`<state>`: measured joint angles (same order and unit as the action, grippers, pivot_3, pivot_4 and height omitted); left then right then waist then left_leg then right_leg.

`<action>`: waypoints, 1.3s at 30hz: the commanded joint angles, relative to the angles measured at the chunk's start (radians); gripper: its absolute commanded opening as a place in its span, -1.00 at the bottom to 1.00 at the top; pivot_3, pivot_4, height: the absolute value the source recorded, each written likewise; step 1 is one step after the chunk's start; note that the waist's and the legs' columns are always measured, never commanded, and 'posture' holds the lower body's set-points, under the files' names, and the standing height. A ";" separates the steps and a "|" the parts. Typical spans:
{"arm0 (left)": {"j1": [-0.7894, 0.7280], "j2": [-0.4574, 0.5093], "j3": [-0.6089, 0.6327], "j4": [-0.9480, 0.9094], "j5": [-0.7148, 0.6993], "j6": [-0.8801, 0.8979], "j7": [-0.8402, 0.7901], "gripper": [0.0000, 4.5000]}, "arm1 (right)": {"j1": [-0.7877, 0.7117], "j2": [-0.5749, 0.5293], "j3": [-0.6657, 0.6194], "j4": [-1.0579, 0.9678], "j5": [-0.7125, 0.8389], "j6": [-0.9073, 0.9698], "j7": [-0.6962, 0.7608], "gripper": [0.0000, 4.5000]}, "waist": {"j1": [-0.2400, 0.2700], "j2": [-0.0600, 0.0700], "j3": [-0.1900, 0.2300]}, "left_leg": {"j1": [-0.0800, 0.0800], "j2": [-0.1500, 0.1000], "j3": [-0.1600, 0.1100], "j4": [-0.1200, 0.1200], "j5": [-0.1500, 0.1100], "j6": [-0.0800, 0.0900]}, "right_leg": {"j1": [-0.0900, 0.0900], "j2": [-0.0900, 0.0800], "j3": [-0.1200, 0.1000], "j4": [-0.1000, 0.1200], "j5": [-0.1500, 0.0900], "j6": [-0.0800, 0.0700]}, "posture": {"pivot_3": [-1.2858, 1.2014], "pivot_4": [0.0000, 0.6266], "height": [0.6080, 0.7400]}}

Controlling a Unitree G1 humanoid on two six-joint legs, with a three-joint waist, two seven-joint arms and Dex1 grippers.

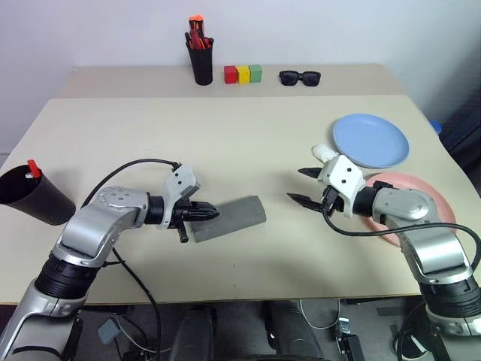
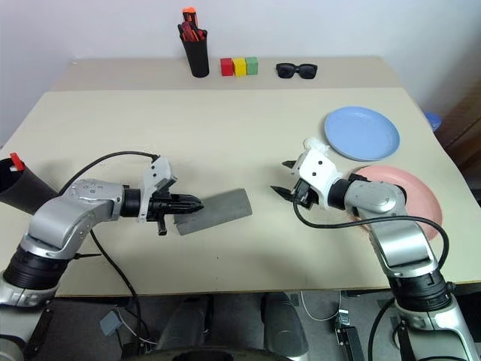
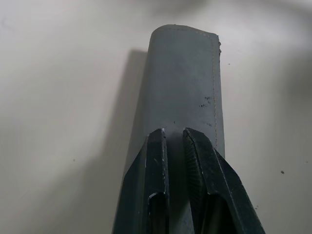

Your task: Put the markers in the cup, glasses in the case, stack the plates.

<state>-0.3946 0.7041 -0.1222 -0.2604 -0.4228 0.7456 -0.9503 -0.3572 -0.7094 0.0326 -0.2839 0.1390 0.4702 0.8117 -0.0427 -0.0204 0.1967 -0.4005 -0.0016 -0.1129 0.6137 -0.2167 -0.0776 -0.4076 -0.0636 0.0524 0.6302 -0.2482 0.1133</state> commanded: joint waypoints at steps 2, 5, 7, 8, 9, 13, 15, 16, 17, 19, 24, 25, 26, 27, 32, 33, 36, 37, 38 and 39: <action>-0.029 -0.095 0.239 -0.023 -0.073 -0.110 0.126 -0.76 | -0.147 -0.079 0.013 0.301 -0.181 -0.060 -0.125 0.34 | 0.003 -0.001 0.001 | -0.002 0.000 0.000 0.002 0.000 0.000 | 0.000 0.000 0.000 0.000 0.000 -0.001 | 0.03 -0.52 1.00; 0.019 -0.090 0.246 -0.087 -0.068 -0.128 0.132 -0.76 | -0.240 -0.088 0.064 0.515 -0.266 -0.127 -0.172 0.34 | 0.001 0.000 0.000 | -0.001 0.000 0.001 0.002 0.000 0.000 | -0.001 -0.001 0.000 0.000 0.001 -0.001 | 0.03 -0.52 1.00; 0.041 -0.092 0.252 -0.117 -0.084 -0.104 0.147 -0.76 | -0.292 -0.091 0.096 0.642 -0.316 -0.197 -0.189 0.34 | -0.001 0.000 0.000 | -0.001 0.000 0.001 0.000 0.000 0.000 | -0.001 -0.001 0.000 0.000 0.001 0.001 | 0.03 -0.52 1.00; 0.051 -0.094 0.256 -0.132 -0.094 -0.099 0.150 -0.76 | -0.325 -0.083 0.105 0.707 -0.332 -0.221 -0.203 0.34 | -0.003 0.000 0.000 | -0.001 0.000 0.001 -0.001 0.000 0.000 | -0.001 0.000 0.000 0.000 0.002 0.003 | 0.03 -0.52 1.00; 0.061 -0.094 0.259 -0.148 -0.106 -0.091 0.154 -0.76 | -0.364 -0.074 0.116 0.779 -0.350 -0.247 -0.223 0.34 | -0.004 0.001 0.001 | -0.001 0.000 0.001 -0.001 0.000 0.000 | -0.002 0.000 0.000 0.000 0.002 0.003 | 0.03 -0.52 1.00; 0.086 -0.086 0.252 -0.177 -0.111 -0.093 0.167 -0.76 | -0.485 -0.032 0.146 1.020 -0.390 -0.344 -0.269 0.34 | -0.005 0.002 0.001 | -0.002 0.000 0.001 0.000 0.000 0.000 | -0.002 0.000 0.001 0.000 0.002 0.003 | 0.03 -0.52 1.00; 0.090 -0.091 0.247 -0.180 -0.108 -0.093 0.181 -0.78 | -0.529 -0.012 0.170 1.124 -0.417 -0.392 -0.287 0.24 | -0.005 0.002 0.001 | -0.001 0.000 0.002 0.000 0.000 0.000 | -0.002 0.000 0.001 0.000 0.002 0.003 | 0.03 -0.52 1.00; 0.092 -0.091 0.244 -0.180 -0.105 -0.094 0.187 -0.78 | -0.545 -0.005 0.173 1.158 -0.422 -0.409 -0.291 0.11 | -0.004 0.002 0.001 | -0.001 0.000 0.002 0.000 0.000 0.000 | -0.002 0.000 0.001 0.000 0.002 0.003 | 0.03 -0.52 1.00; 0.093 -0.091 0.242 -0.181 -0.104 -0.094 0.192 -0.78 | -0.556 0.001 0.175 1.181 -0.424 -0.423 -0.287 -0.02 | -0.004 0.002 0.001 | -0.001 0.000 0.002 0.000 0.000 0.000 | -0.002 0.000 0.001 0.000 0.002 0.003 | 0.03 -0.52 1.00; 0.096 -0.094 0.239 -0.186 -0.108 -0.092 0.202 -0.78 | -0.568 0.007 0.175 1.212 -0.424 -0.445 -0.283 -0.47 | -0.001 0.002 0.001 | -0.001 0.000 0.001 0.000 0.000 0.000 | -0.002 0.000 0.001 0.000 0.002 0.003 | 0.03 -0.52 1.00; 0.102 -0.106 0.234 -0.190 -0.118 -0.094 0.222 -0.78 | -0.566 0.006 0.171 1.236 -0.428 -0.477 -0.285 -0.98 | -0.002 0.002 0.001 | -0.002 0.000 0.001 0.000 0.000 0.000 | -0.002 0.000 0.001 0.000 0.002 0.003 | 0.03 -0.52 1.00; 0.103 -0.108 0.232 -0.188 -0.118 -0.095 0.225 -0.78 | -0.562 0.004 0.169 1.233 -0.430 -0.480 -0.291 -0.98 | -0.003 0.002 0.001 | -0.002 0.000 0.001 0.000 0.000 0.000 | -0.002 0.000 0.001 0.000 0.002 0.003 | 0.03 -0.52 1.00; 0.102 -0.110 0.229 -0.184 -0.116 -0.098 0.228 -0.78 | -0.554 -0.001 0.165 1.221 -0.432 -0.483 -0.300 -0.98 | -0.004 0.002 0.001 | -0.001 0.000 0.001 0.000 0.000 0.000 | -0.002 0.000 0.001 0.000 0.002 0.003 | 0.03 -0.52 1.00; 0.100 -0.114 0.227 -0.178 -0.114 -0.102 0.232 -0.78 | -0.543 -0.010 0.160 1.199 -0.434 -0.489 -0.311 -0.98 | -0.004 0.002 0.001 | -0.001 0.000 0.001 0.000 0.000 0.000 | -0.002 0.000 0.001 0.000 0.002 0.003 | 0.03 -0.52 1.00; 0.087 -0.116 0.209 -0.145 -0.080 -0.131 0.245 -0.78 | -0.406 -0.122 0.084 0.864 -0.399 -0.427 -0.264 -0.98 | 0.005 0.004 0.002 | -0.002 0.000 0.001 0.000 0.000 0.000 | -0.002 0.000 0.001 0.000 0.002 0.003 | 0.03 -0.52 1.00; 0.087 -0.109 0.203 -0.138 -0.069 -0.138 0.242 -0.78 | -0.353 -0.154 0.047 0.742 -0.373 -0.372 -0.226 -0.98 | 0.006 0.005 0.002 | -0.003 -0.001 0.001 0.000 0.000 0.000 | -0.002 0.000 0.001 0.000 0.002 0.004 | 0.03 -0.52 1.00; 0.090 -0.096 0.182 -0.124 -0.045 -0.170 0.215 -0.78 | -0.157 -0.238 -0.129 0.362 -0.219 -0.132 -0.076 -0.98 | 0.011 0.007 0.003 | -0.004 -0.001 0.000 0.000 0.000 0.001 | -0.003 0.000 0.000 0.000 0.002 0.004 | 0.03 -0.52 1.00; 0.087 -0.097 0.176 -0.117 -0.042 -0.177 0.210 -0.78 | -0.092 -0.267 -0.182 0.269 -0.185 -0.066 -0.038 -0.98 | 0.013 0.007 0.002 | -0.004 -0.001 0.000 0.000 -0.001 0.002 | -0.003 0.000 0.000 0.000 0.001 0.004 | 0.03 -0.52 1.00; 0.083 -0.098 0.169 -0.108 -0.039 -0.182 0.206 -0.78 | -0.037 -0.290 -0.217 0.204 -0.169 -0.024 -0.013 -0.98 | 0.015 0.007 0.002 | -0.004 -0.001 0.000 0.000 -0.001 0.002 | -0.003 0.000 0.000 0.000 0.001 0.004 | 0.03 -0.52 1.00; 0.074 -0.096 0.157 -0.084 -0.026 -0.200 0.193 -0.78 | 0.068 -0.318 -0.279 0.120 -0.149 0.009 0.038 -0.98 | 0.016 0.007 0.002 | -0.003 -0.001 0.000 0.000 -0.001 0.002 | -0.002 0.000 0.000 0.000 0.001 0.004 | 0.03 -0.52 1.00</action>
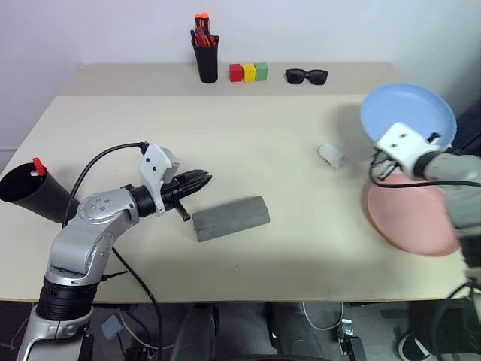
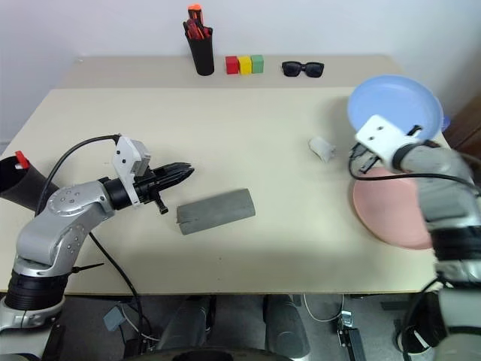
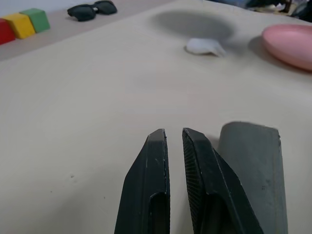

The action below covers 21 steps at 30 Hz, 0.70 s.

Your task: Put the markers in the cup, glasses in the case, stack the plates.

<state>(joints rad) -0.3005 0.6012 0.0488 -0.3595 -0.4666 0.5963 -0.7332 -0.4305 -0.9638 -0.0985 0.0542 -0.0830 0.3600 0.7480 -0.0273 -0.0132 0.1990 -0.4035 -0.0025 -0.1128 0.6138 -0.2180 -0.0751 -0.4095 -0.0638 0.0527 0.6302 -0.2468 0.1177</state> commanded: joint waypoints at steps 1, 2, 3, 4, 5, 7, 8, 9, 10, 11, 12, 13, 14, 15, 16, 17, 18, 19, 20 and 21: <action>-0.030 0.008 -0.025 0.042 0.030 -0.064 -0.038 -0.78 | 0.233 -0.076 -0.202 -0.289 0.093 0.150 0.139 -0.98 | 0.009 0.000 0.000 | 0.000 0.000 0.000 0.000 0.000 0.000 | 0.000 0.000 0.000 0.000 0.000 0.000 | 0.03 -0.52 1.00; -0.042 0.008 -0.038 0.067 0.041 -0.076 -0.048 -0.78 | 0.307 -0.082 -0.245 -0.337 0.107 0.174 0.162 -0.98 | 0.010 -0.001 -0.001 | 0.001 0.000 0.000 0.001 0.000 0.000 | 0.001 0.000 0.000 0.000 0.000 0.000 | 0.03 -0.52 1.00; -0.053 0.007 -0.049 0.088 0.051 -0.089 -0.057 -0.78 | 0.364 -0.086 -0.271 -0.366 0.109 0.187 0.170 -0.98 | 0.011 -0.001 -0.001 | 0.002 0.000 0.000 0.001 -0.001 0.001 | 0.003 0.000 0.000 -0.001 -0.001 0.000 | 0.03 -0.52 1.00; -0.065 0.003 -0.060 0.106 0.057 -0.098 -0.065 -0.78 | 0.404 -0.087 -0.282 -0.380 0.101 0.197 0.165 -0.98 | 0.008 -0.001 -0.001 | 0.003 0.000 0.001 0.002 -0.001 0.001 | 0.003 0.000 0.000 -0.001 -0.002 -0.003 | 0.03 -0.52 1.00; -0.074 0.000 -0.067 0.120 0.062 -0.109 -0.074 -0.78 | 0.429 -0.083 -0.287 -0.393 0.101 0.213 0.160 -0.98 | 0.007 -0.001 -0.001 | 0.003 0.000 0.002 0.002 -0.001 0.001 | 0.004 0.000 0.001 -0.001 -0.002 -0.003 | 0.03 -0.52 1.00; -0.091 -0.009 -0.079 0.136 0.068 -0.123 -0.083 -0.78 | 0.453 -0.075 -0.288 -0.411 0.124 0.247 0.159 -0.71 | 0.003 -0.001 -0.001 | 0.004 0.000 0.005 0.004 -0.001 0.001 | 0.003 0.000 0.003 -0.001 -0.002 -0.004 | 0.03 -0.52 1.00; -0.096 -0.013 -0.081 0.141 0.071 -0.126 -0.085 -0.78 | 0.458 -0.073 -0.285 -0.418 0.134 0.253 0.160 -0.55 | -0.001 -0.001 -0.001 | 0.004 0.000 0.006 0.005 -0.001 0.001 | 0.004 -0.001 0.004 0.000 -0.002 -0.005 | 0.03 -0.52 1.00; -0.101 -0.016 -0.081 0.147 0.072 -0.129 -0.087 -0.78 | 0.454 -0.071 -0.274 -0.427 0.139 0.251 0.158 -0.36 | -0.004 -0.001 -0.001 | 0.005 0.000 0.007 0.005 -0.001 0.001 | 0.004 -0.001 0.005 0.000 -0.001 -0.005 | 0.03 -0.52 1.00; -0.104 -0.019 -0.079 0.154 0.073 -0.132 -0.087 -0.78 | 0.440 -0.067 -0.257 -0.432 0.142 0.239 0.152 -0.14 | -0.008 -0.001 -0.001 | 0.006 0.000 0.006 0.005 -0.001 0.001 | 0.005 -0.001 0.005 0.000 -0.001 -0.005 | 0.03 -0.52 1.00; -0.104 -0.020 -0.076 0.158 0.073 -0.134 -0.087 -0.78 | 0.409 -0.055 -0.234 -0.433 0.143 0.225 0.133 0.13 | -0.011 -0.001 -0.001 | 0.007 0.001 0.006 0.005 -0.001 0.001 | 0.006 0.000 0.004 0.000 -0.002 -0.005 | 0.03 -0.52 1.00; -0.100 -0.019 -0.072 0.159 0.074 -0.137 -0.087 -0.78 | 0.357 -0.032 -0.200 -0.422 0.144 0.204 0.109 0.37 | -0.016 -0.001 -0.001 | 0.007 0.001 0.006 0.005 -0.001 0.001 | 0.006 0.000 0.004 0.000 -0.002 -0.005 | 0.03 -0.52 1.00; -0.094 -0.017 -0.070 0.155 0.073 -0.137 -0.085 -0.78 | 0.305 -0.007 -0.166 -0.404 0.150 0.193 0.092 0.56 | -0.022 -0.002 -0.001 | 0.007 0.001 0.006 0.005 -0.001 0.001 | 0.006 0.000 0.005 0.000 -0.002 -0.005 | 0.03 -0.52 1.00; -0.084 -0.015 -0.066 0.147 0.073 -0.137 -0.083 -0.78 | 0.241 0.029 -0.117 -0.372 0.141 0.176 0.070 0.56 | -0.026 -0.002 -0.001 | 0.008 0.001 0.007 0.004 -0.001 0.001 | 0.006 0.000 0.005 0.000 -0.001 -0.005 | 0.03 -0.52 1.00; -0.076 -0.014 -0.063 0.138 0.074 -0.135 -0.077 -0.78 | 0.185 0.061 -0.069 -0.329 0.122 0.155 0.050 0.56 | -0.031 -0.002 -0.001 | 0.009 0.001 0.007 0.003 -0.001 0.001 | 0.006 0.000 0.005 0.000 -0.001 -0.005 | 0.03 -0.52 1.00; -0.066 -0.012 -0.059 0.131 0.075 -0.133 -0.071 -0.78 | 0.129 0.095 -0.022 -0.276 0.099 0.134 0.026 0.56 | -0.030 -0.002 -0.001 | 0.010 0.001 0.006 0.003 -0.001 0.001 | 0.006 0.001 0.005 0.000 -0.001 -0.005 | 0.03 -0.52 1.00; -0.057 -0.011 -0.052 0.122 0.074 -0.130 -0.063 -0.78 | 0.071 0.130 0.024 -0.205 0.071 0.109 -0.002 0.56 | -0.031 -0.002 -0.001 | 0.010 0.001 0.006 0.002 -0.001 0.001 | 0.006 0.000 0.005 0.001 -0.001 -0.005 | 0.03 -0.52 1.00; -0.051 -0.012 -0.049 0.115 0.073 -0.127 -0.056 -0.78 | 0.034 0.150 0.051 -0.155 0.055 0.090 -0.019 0.56 | -0.032 -0.003 -0.001 | 0.011 0.001 0.006 0.002 -0.001 0.001 | 0.007 0.000 0.005 0.001 -0.001 -0.005 | 0.03 -0.52 1.00; -0.033 -0.011 -0.035 0.093 0.069 -0.119 -0.039 -0.78 | -0.055 0.203 0.098 -0.010 0.018 0.043 -0.062 0.56 | -0.029 -0.002 -0.001 | 0.010 0.001 0.006 0.002 -0.001 0.001 | 0.007 0.000 0.005 0.001 -0.001 -0.005 | 0.03 -0.52 1.00; -0.021 -0.010 -0.026 0.076 0.067 -0.112 -0.026 -0.78 | -0.116 0.238 0.129 0.094 -0.005 0.007 -0.091 0.56 | -0.031 -0.004 -0.001 | 0.010 0.001 0.006 0.002 -0.001 0.001 | 0.006 0.000 0.005 0.000 -0.001 -0.005 | 0.03 -0.52 1.00; -0.009 -0.009 -0.019 0.060 0.063 -0.106 -0.015 -0.78 | -0.177 0.272 0.159 0.206 -0.027 -0.036 -0.112 0.56 | -0.033 -0.003 -0.001 | 0.010 0.001 0.006 0.002 -0.001 0.001 | 0.007 0.000 0.005 0.000 -0.001 -0.005 | 0.03 -0.52 1.00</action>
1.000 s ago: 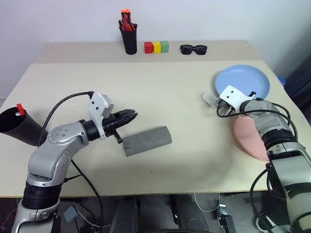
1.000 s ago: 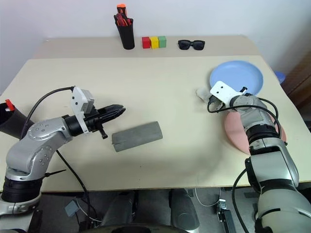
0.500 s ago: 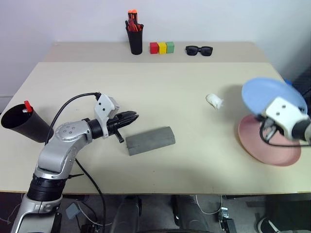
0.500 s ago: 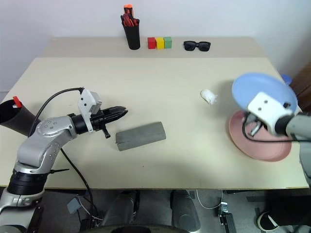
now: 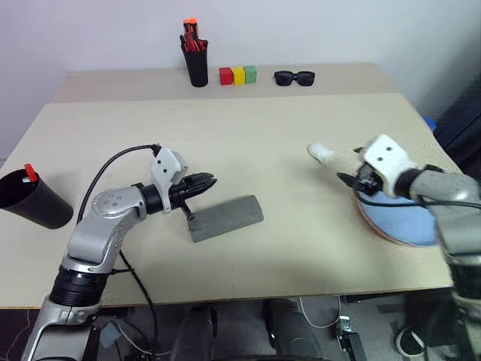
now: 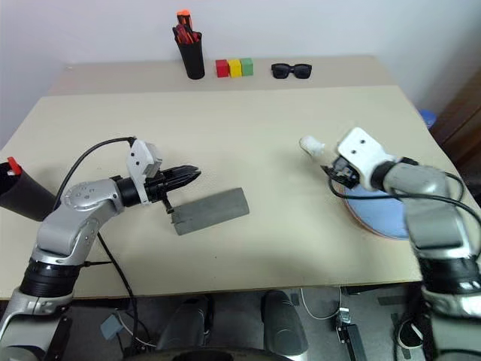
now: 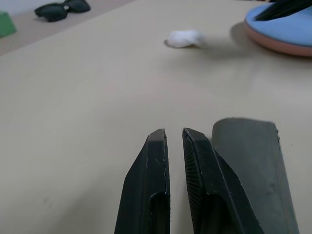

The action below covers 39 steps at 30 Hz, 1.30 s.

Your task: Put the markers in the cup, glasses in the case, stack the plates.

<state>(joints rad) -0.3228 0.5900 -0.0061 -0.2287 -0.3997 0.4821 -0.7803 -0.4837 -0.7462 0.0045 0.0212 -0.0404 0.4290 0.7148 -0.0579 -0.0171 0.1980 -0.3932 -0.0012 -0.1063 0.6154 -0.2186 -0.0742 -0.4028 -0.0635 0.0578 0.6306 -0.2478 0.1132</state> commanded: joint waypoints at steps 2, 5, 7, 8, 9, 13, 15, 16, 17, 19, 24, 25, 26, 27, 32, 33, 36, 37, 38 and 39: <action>0.040 0.006 0.053 -0.106 -0.011 0.022 0.054 -0.78 | -0.200 0.091 0.090 0.392 -0.094 -0.179 -0.099 0.56 | 0.002 0.001 0.001 | -0.001 0.000 0.000 0.000 0.000 0.000 | -0.001 -0.001 0.000 0.000 0.000 0.000 | 0.03 -0.52 1.00; 0.084 0.012 0.076 -0.157 -0.016 0.042 0.082 -0.78 | -0.287 0.127 0.114 0.589 -0.119 -0.271 -0.139 0.56 | 0.015 0.001 0.001 | -0.001 0.000 -0.001 -0.002 0.000 0.000 | -0.002 0.000 0.000 0.000 0.002 0.003 | 0.03 -0.52 1.00; 0.118 0.012 0.098 -0.194 -0.023 0.060 0.103 -0.78 | -0.346 0.151 0.126 0.723 -0.139 -0.324 -0.176 0.56 | 0.015 0.001 0.001 | -0.002 0.000 -0.001 -0.003 0.000 0.000 | -0.002 0.000 0.000 0.000 0.002 0.004 | 0.03 -0.52 1.00; 0.136 0.010 0.109 -0.214 -0.029 0.070 0.114 -0.78 | -0.368 0.158 0.135 0.779 -0.154 -0.351 -0.196 0.46 | 0.014 0.001 0.001 | -0.002 0.000 -0.001 -0.003 0.000 0.000 | -0.002 0.000 0.000 0.000 0.002 0.004 | 0.03 -0.52 1.00; 0.150 0.006 0.119 -0.231 -0.036 0.079 0.125 -0.78 | -0.381 0.160 0.139 0.814 -0.160 -0.373 -0.203 0.33 | 0.013 0.001 0.001 | -0.002 0.000 -0.001 -0.003 0.000 0.000 | -0.002 0.000 0.000 0.000 0.002 0.004 | 0.03 -0.52 1.00; 0.185 -0.002 0.136 -0.271 -0.056 0.102 0.149 -0.78 | -0.395 0.157 0.136 0.857 -0.161 -0.424 -0.199 -0.46 | 0.013 0.001 0.001 | -0.002 0.000 -0.001 -0.003 0.000 0.000 | -0.002 0.000 0.000 0.000 0.002 0.004 | 0.03 -0.52 1.00; 0.197 -0.004 0.137 -0.273 -0.060 0.104 0.150 -0.78 | -0.384 0.149 0.126 0.842 -0.155 -0.432 -0.202 -0.93 | 0.013 0.001 0.001 | -0.002 0.000 -0.001 -0.003 0.000 0.000 | -0.002 0.000 0.000 0.000 0.002 0.004 | 0.03 -0.52 1.00; 0.200 -0.005 0.132 -0.269 -0.060 0.101 0.151 -0.78 | -0.374 0.141 0.121 0.828 -0.155 -0.435 -0.210 -0.97 | 0.012 0.001 0.001 | -0.002 0.000 -0.001 -0.003 0.000 0.000 | -0.002 0.000 0.000 0.000 0.002 0.004 | 0.03 -0.52 1.00; 0.201 -0.006 0.126 -0.268 -0.059 0.100 0.154 -0.78 | -0.368 0.135 0.117 0.821 -0.155 -0.439 -0.215 -0.97 | 0.011 0.001 0.001 | -0.002 0.000 -0.001 -0.002 0.000 0.000 | -0.002 0.000 0.000 0.000 0.002 0.004 | 0.03 -0.52 1.00; 0.191 -0.005 0.120 -0.234 -0.045 0.082 0.150 -0.78 | -0.297 0.092 0.082 0.690 -0.138 -0.402 -0.207 -0.97 | 0.014 0.001 0.001 | -0.002 0.000 -0.001 -0.003 0.000 0.000 | -0.002 0.000 0.000 0.000 0.002 0.003 | 0.03 -0.52 1.00; 0.151 -0.016 0.128 -0.157 -0.027 0.046 0.161 -0.78 | 0.035 -0.093 -0.146 0.147 -0.035 -0.156 -0.101 -0.97 | 0.044 0.003 0.001 | -0.004 -0.001 -0.002 -0.002 0.000 0.000 | -0.003 -0.001 -0.001 -0.001 0.000 0.005 | 0.03 -0.52 1.00; 0.145 -0.012 0.128 -0.135 -0.024 0.032 0.148 -0.78 | 0.108 -0.120 -0.195 0.063 -0.020 -0.102 -0.086 -0.97 | 0.044 0.003 0.001 | -0.005 -0.002 -0.002 -0.002 -0.001 0.002 | -0.003 -0.001 -0.001 -0.001 0.000 0.005 | 0.03 -0.52 1.00; 0.135 -0.009 0.123 -0.113 -0.018 0.022 0.137 -0.78 | 0.167 -0.140 -0.229 0.006 -0.012 -0.063 -0.076 -0.97 | 0.044 0.003 0.001 | -0.004 -0.002 -0.002 -0.002 -0.001 0.002 | -0.003 -0.001 -0.001 -0.001 0.000 0.005 | 0.03 -0.52 1.00; 0.128 -0.007 0.120 -0.096 -0.015 0.013 0.129 -0.78 | 0.208 -0.152 -0.251 -0.037 -0.006 -0.030 -0.071 -0.97 | 0.042 0.003 0.000 | -0.004 -0.002 -0.002 -0.002 -0.001 0.002 | -0.003 -0.001 -0.001 -0.001 0.000 0.005 | 0.03 -0.52 1.00; 0.063 -0.011 0.075 0.003 0.033 -0.040 0.108 -0.78 | 0.355 -0.171 -0.323 -0.145 0.041 0.084 -0.036 -0.40 | 0.017 0.002 0.000 | 0.001 -0.001 0.000 -0.001 -0.001 0.002 | 0.001 0.000 0.000 -0.001 -0.002 0.000 | 0.03 -0.52 1.00; 0.060 -0.012 0.077 0.008 0.034 -0.047 0.105 -0.78 | 0.354 -0.169 -0.319 -0.150 0.036 0.085 -0.047 -0.17 | 0.013 0.002 0.000 | 0.001 -0.001 0.001 0.000 -0.001 0.002 | 0.002 0.000 0.001 -0.001 -0.002 0.000 | 0.03 -0.52 1.00; 0.083 -0.012 0.104 -0.005 0.037 -0.053 0.125 -0.78 | 0.322 -0.153 -0.307 -0.156 0.048 0.020 -0.058 0.49 | 0.005 0.002 0.000 | 0.003 -0.001 0.004 0.001 -0.001 0.002 | 0.002 -0.001 0.004 0.000 -0.002 0.000 | 0.03 -0.52 1.00; 0.097 -0.011 0.112 -0.014 0.041 -0.052 0.139 -0.78 | 0.310 -0.143 -0.306 -0.157 0.067 -0.002 -0.048 0.49 | 0.003 0.002 0.000 | 0.003 0.000 0.004 0.000 -0.001 0.002 | 0.001 0.000 0.004 0.000 -0.001 0.000 | 0.03 -0.52 1.00; 0.108 -0.010 0.117 -0.021 0.047 -0.048 0.153 -0.78 | 0.295 -0.132 -0.305 -0.154 0.091 -0.018 -0.035 0.49 | 0.002 0.002 0.000 | 0.003 0.000 0.004 0.000 -0.001 0.002 | 0.001 0.000 0.004 0.000 -0.001 -0.001 | 0.03 -0.52 1.00; 0.127 -0.009 0.128 -0.029 0.057 -0.049 0.172 -0.78 | 0.280 -0.114 -0.304 -0.161 0.126 -0.020 -0.018 0.49 | 0.002 0.002 0.000 | 0.003 0.000 0.004 0.000 -0.001 0.002 | 0.001 0.000 0.004 0.000 -0.001 -0.001 | 0.03 -0.52 1.00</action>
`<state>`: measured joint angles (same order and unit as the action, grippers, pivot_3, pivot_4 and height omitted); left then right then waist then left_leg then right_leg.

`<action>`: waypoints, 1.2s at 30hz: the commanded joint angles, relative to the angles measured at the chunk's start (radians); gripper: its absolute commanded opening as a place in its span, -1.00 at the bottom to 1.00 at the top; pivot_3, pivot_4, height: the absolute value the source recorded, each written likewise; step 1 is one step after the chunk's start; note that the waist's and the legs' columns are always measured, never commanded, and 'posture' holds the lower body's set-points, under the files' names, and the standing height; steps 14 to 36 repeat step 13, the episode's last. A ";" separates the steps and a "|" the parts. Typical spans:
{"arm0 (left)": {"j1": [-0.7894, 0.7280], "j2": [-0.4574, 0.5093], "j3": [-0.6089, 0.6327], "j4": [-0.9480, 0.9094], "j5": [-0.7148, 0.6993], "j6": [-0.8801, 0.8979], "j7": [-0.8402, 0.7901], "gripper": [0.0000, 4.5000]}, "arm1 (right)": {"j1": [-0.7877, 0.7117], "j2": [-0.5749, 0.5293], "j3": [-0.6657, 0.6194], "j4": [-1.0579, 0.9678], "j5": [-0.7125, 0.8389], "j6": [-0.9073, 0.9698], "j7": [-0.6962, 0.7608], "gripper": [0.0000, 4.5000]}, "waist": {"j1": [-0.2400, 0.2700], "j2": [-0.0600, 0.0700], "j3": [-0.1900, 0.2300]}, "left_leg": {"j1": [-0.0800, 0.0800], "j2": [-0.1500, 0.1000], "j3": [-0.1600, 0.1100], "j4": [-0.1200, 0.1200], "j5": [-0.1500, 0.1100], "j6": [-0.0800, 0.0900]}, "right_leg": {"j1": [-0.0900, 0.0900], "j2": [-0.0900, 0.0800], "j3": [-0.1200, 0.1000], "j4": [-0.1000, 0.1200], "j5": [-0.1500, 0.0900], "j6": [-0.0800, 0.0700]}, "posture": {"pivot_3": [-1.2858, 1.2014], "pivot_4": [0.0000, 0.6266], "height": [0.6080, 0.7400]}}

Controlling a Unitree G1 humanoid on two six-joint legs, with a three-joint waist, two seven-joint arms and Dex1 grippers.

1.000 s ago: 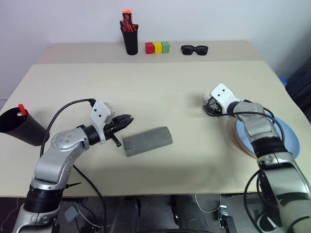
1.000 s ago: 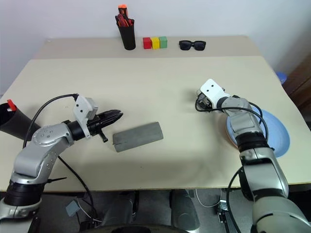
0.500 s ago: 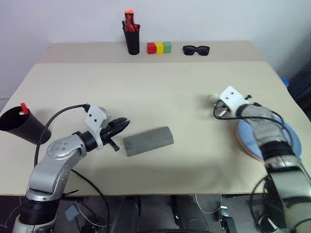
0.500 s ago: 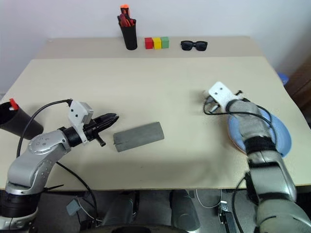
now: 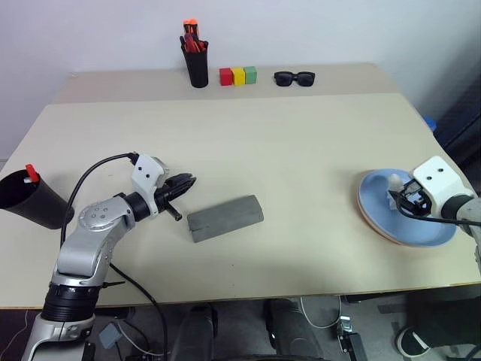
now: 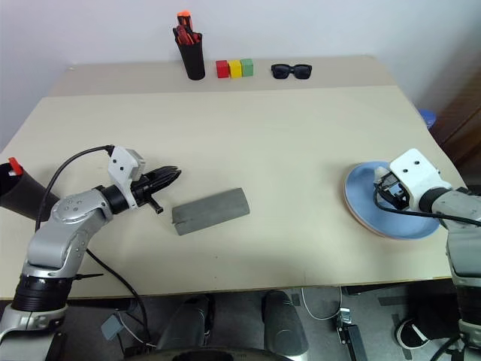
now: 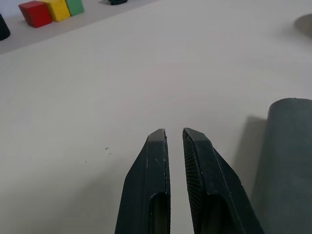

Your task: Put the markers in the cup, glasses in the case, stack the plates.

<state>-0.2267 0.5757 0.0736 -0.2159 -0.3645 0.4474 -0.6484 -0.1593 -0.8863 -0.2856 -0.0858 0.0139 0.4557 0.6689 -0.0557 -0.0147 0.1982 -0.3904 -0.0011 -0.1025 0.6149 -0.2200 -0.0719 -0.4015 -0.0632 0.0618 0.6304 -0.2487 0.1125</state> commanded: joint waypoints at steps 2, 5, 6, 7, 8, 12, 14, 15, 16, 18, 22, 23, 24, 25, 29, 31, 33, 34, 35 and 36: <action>0.068 0.004 0.073 -0.062 0.031 -0.017 0.073 -0.78 | -0.070 0.050 -0.002 -0.055 0.123 -0.051 0.063 0.49 | 0.000 0.000 0.000 | 0.000 0.000 0.000 0.000 0.000 0.000 | 0.000 0.000 0.000 0.000 0.000 0.001 | 0.03 -0.52 1.00; 0.133 0.008 0.134 -0.105 0.021 -0.013 0.099 -0.78 | -0.109 0.081 0.015 -0.039 0.198 -0.027 0.116 0.49 | 0.008 0.000 0.000 | -0.001 0.000 -0.001 0.000 0.000 0.000 | 0.000 0.000 0.000 0.000 0.000 0.002 | 0.03 -0.52 1.00; 0.151 0.010 0.155 -0.116 0.015 -0.007 0.106 -0.78 | -0.114 0.083 0.023 -0.032 0.216 -0.029 0.140 0.49 | 0.011 -0.001 0.000 | -0.001 0.000 -0.001 0.000 0.000 0.000 | 0.000 0.000 0.000 0.000 0.000 0.002 | 0.03 -0.52 1.00; 0.166 0.012 0.172 -0.125 0.010 0.000 0.111 -0.78 | -0.117 0.084 0.030 -0.027 0.233 -0.032 0.162 0.49 | 0.013 -0.001 0.000 | -0.001 0.000 -0.001 0.000 0.000 0.000 | 0.000 0.000 0.000 -0.001 0.000 0.001 | 0.03 -0.52 1.00; 0.191 0.017 0.197 -0.137 0.006 0.002 0.111 -0.78 | -0.115 0.088 0.036 -0.032 0.256 -0.029 0.183 0.49 | 0.016 -0.001 0.000 | -0.001 0.000 -0.001 0.000 0.000 0.000 | 0.000 0.000 0.000 -0.001 -0.001 0.001 | 0.03 -0.52 1.00; 0.295 0.033 0.285 -0.194 -0.011 0.011 0.109 -0.78 | -0.138 0.113 0.079 -0.006 0.305 -0.030 0.235 0.49 | 0.014 -0.001 0.000 | -0.001 0.000 0.000 0.000 0.000 0.000 | 0.000 -0.001 0.000 -0.002 -0.001 0.001 | 0.03 -0.52 1.00; 0.314 0.035 0.299 -0.204 -0.012 0.010 0.111 -0.78 | -0.151 0.122 0.094 0.013 0.300 -0.036 0.232 0.49 | 0.014 -0.001 0.000 | -0.001 0.000 0.000 0.000 0.000 0.000 | 0.000 -0.001 0.000 -0.002 -0.001 0.001 | 0.03 -0.52 1.00; 0.314 0.035 0.299 -0.204 -0.012 0.010 0.111 -0.78 | -0.151 0.122 0.094 0.013 0.300 -0.036 0.232 0.49 | 0.014 -0.001 0.000 | -0.001 0.000 0.000 0.000 0.000 0.000 | 0.000 -0.001 0.000 -0.002 -0.001 0.001 | 0.03 -0.52 1.00; 0.314 0.035 0.299 -0.204 -0.012 0.010 0.111 -0.78 | -0.151 0.122 0.094 0.013 0.300 -0.036 0.232 0.49 | 0.014 -0.001 0.000 | -0.001 0.000 0.000 0.000 0.000 0.000 | 0.000 -0.001 0.000 -0.002 -0.001 0.001 | 0.03 -0.52 1.00; 0.314 0.035 0.299 -0.204 -0.012 0.010 0.111 -0.78 | -0.151 0.122 0.094 0.013 0.300 -0.036 0.232 0.49 | 0.014 -0.001 0.000 | -0.001 0.000 0.000 0.000 0.000 0.000 | 0.000 -0.001 0.000 -0.002 -0.001 0.001 | 0.03 -0.52 1.00; 0.314 0.035 0.299 -0.204 -0.012 0.010 0.111 -0.78 | -0.151 0.122 0.094 0.013 0.300 -0.036 0.232 0.49 | 0.014 -0.001 0.000 | -0.001 0.000 0.000 0.000 0.000 0.000 | 0.000 -0.001 0.000 -0.002 -0.001 0.001 | 0.03 -0.52 1.00; 0.314 0.035 0.299 -0.204 -0.012 0.010 0.111 -0.78 | -0.151 0.122 0.094 0.013 0.300 -0.036 0.232 0.49 | 0.014 -0.001 0.000 | -0.001 0.000 0.000 0.000 0.000 0.000 | 0.000 -0.001 0.000 -0.002 -0.001 0.001 | 0.03 -0.52 1.00; 0.314 0.035 0.299 -0.204 -0.012 0.010 0.111 -0.78 | -0.151 0.122 0.094 0.013 0.300 -0.036 0.232 0.49 | 0.014 -0.001 0.000 | -0.001 0.000 0.000 0.000 0.000 0.000 | 0.000 -0.001 0.000 -0.002 -0.001 0.001 | 0.03 -0.52 1.00; 0.314 0.035 0.299 -0.204 -0.012 0.010 0.111 -0.78 | -0.151 0.122 0.094 0.013 0.300 -0.036 0.232 0.49 | 0.014 -0.001 0.000 | -0.001 0.000 0.000 0.000 0.000 0.000 | 0.000 -0.001 0.000 -0.002 -0.001 0.001 | 0.03 -0.52 1.00; 0.314 0.035 0.299 -0.204 -0.012 0.010 0.111 -0.78 | -0.151 0.122 0.094 0.013 0.300 -0.036 0.232 0.49 | 0.014 -0.001 0.000 | -0.001 0.000 0.000 0.000 0.000 0.000 | 0.000 -0.001 0.000 -0.002 -0.001 0.001 | 0.03 -0.52 1.00; 0.314 0.035 0.299 -0.204 -0.012 0.010 0.111 -0.78 | -0.151 0.122 0.094 0.013 0.300 -0.036 0.232 0.49 | 0.014 -0.001 0.000 | -0.001 0.000 0.000 0.000 0.000 0.000 | 0.000 -0.001 0.000 -0.002 -0.001 0.001 | 0.03 -0.52 1.00; 0.314 0.035 0.299 -0.204 -0.012 0.010 0.111 -0.78 | -0.151 0.122 0.094 0.013 0.300 -0.036 0.232 0.49 | 0.014 -0.001 0.000 | -0.001 0.000 0.000 0.000 0.000 0.000 | 0.000 -0.001 0.000 -0.002 -0.001 0.001 | 0.03 -0.52 1.00; 0.314 0.035 0.299 -0.204 -0.012 0.010 0.111 -0.78 | -0.151 0.122 0.094 0.013 0.300 -0.036 0.232 0.49 | 0.014 -0.001 0.000 | -0.001 0.000 0.000 0.000 0.000 0.000 | 0.000 -0.001 0.000 -0.002 -0.001 0.001 | 0.03 -0.52 1.00; 0.314 0.035 0.299 -0.204 -0.012 0.010 0.111 -0.78 | -0.151 0.122 0.094 0.013 0.300 -0.036 0.232 0.49 | 0.014 -0.001 0.000 | -0.001 0.000 0.000 0.000 0.000 0.000 | 0.000 -0.001 0.000 -0.002 -0.001 0.001 | 0.03 -0.52 1.00; 0.314 0.035 0.299 -0.204 -0.012 0.010 0.111 -0.78 | -0.151 0.122 0.094 0.013 0.300 -0.036 0.232 0.49 | 0.014 -0.001 0.000 | -0.001 0.000 0.000 0.000 0.000 0.000 | 0.000 -0.001 0.000 -0.002 -0.001 0.001 | 0.03 -0.52 1.00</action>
